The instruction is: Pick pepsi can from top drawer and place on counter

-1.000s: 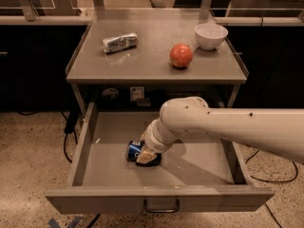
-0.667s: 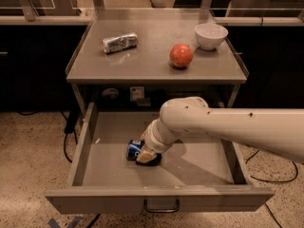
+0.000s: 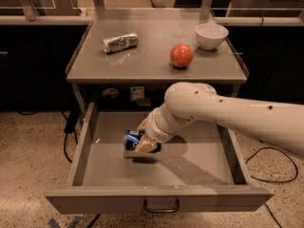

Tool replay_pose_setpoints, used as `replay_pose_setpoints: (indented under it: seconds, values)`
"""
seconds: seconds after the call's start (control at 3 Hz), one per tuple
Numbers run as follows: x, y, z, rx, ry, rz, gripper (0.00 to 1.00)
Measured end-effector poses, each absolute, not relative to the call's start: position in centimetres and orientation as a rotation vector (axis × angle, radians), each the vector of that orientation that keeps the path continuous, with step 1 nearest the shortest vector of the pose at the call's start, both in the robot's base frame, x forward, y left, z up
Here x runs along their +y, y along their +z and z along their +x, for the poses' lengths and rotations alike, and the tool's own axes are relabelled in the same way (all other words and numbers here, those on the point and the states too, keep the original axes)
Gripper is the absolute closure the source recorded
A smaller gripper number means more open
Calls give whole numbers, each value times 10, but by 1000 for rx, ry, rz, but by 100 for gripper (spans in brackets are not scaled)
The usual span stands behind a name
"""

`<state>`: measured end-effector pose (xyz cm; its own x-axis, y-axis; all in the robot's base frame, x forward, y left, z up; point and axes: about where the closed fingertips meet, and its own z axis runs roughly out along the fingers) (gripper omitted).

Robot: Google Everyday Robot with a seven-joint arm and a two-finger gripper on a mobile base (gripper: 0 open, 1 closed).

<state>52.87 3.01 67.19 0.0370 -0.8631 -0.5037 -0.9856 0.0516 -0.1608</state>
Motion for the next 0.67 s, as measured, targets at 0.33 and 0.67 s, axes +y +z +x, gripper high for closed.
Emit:
replay_pose_setpoints:
  seconds: [0.33,0.67]
  values:
    - [35,725,528,1782,312,-1876,100]
    - [41,768,531,1732,268,-1902,100]
